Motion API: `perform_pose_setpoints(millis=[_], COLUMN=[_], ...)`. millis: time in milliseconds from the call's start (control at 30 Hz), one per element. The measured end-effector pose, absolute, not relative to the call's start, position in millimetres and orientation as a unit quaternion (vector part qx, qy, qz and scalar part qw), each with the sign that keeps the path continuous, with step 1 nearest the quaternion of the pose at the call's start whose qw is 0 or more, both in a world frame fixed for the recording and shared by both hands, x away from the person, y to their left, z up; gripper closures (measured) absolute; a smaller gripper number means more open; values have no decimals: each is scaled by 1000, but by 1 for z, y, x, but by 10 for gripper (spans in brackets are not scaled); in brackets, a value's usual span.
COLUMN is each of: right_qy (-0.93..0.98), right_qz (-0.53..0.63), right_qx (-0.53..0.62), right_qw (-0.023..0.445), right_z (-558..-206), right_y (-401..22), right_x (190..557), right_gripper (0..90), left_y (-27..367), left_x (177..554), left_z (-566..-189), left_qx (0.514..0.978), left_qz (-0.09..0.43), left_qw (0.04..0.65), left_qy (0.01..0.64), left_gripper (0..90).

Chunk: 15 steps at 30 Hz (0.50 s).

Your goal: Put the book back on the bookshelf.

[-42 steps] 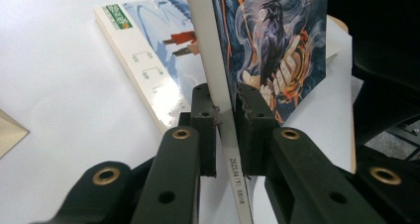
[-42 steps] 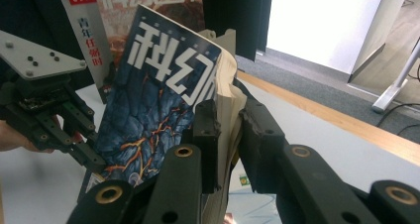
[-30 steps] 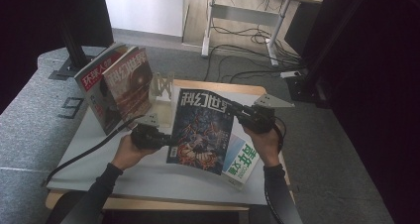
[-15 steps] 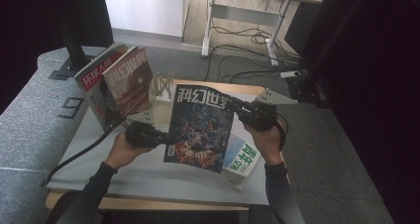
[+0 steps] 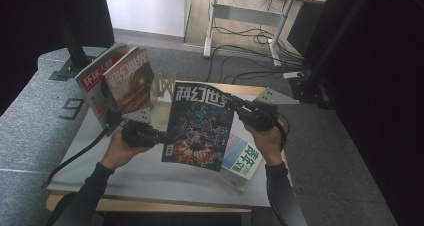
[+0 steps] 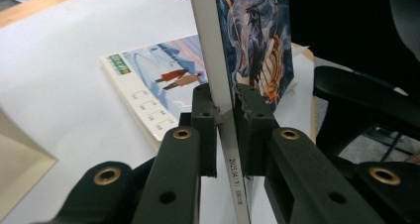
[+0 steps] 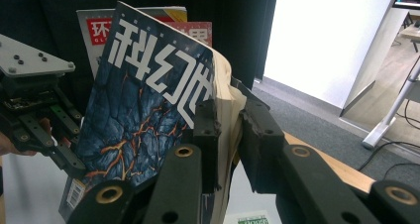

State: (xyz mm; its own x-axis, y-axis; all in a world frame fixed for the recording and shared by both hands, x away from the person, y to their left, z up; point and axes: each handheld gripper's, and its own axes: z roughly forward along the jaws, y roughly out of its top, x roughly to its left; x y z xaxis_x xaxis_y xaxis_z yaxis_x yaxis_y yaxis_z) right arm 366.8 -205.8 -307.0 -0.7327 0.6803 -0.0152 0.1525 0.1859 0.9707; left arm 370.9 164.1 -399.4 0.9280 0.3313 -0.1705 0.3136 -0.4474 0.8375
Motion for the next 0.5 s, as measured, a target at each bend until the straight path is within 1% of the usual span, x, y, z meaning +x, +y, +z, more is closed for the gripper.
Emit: perform_pose_setpoints(millis=[200, 500], right_qy=[733, 730], right_qz=[574, 579], right_qx=[282, 280], right_qw=[231, 232], right_z=[-307, -301], right_y=[-203, -202], right_x=[368, 367], right_gripper=[765, 765], left_y=[167, 173], left_x=[371, 370], left_z=[-397, -389], left_qx=[850, 844], left_qz=[15, 9], left_qw=[489, 499], left_qy=[193, 194], left_gripper=[805, 810])
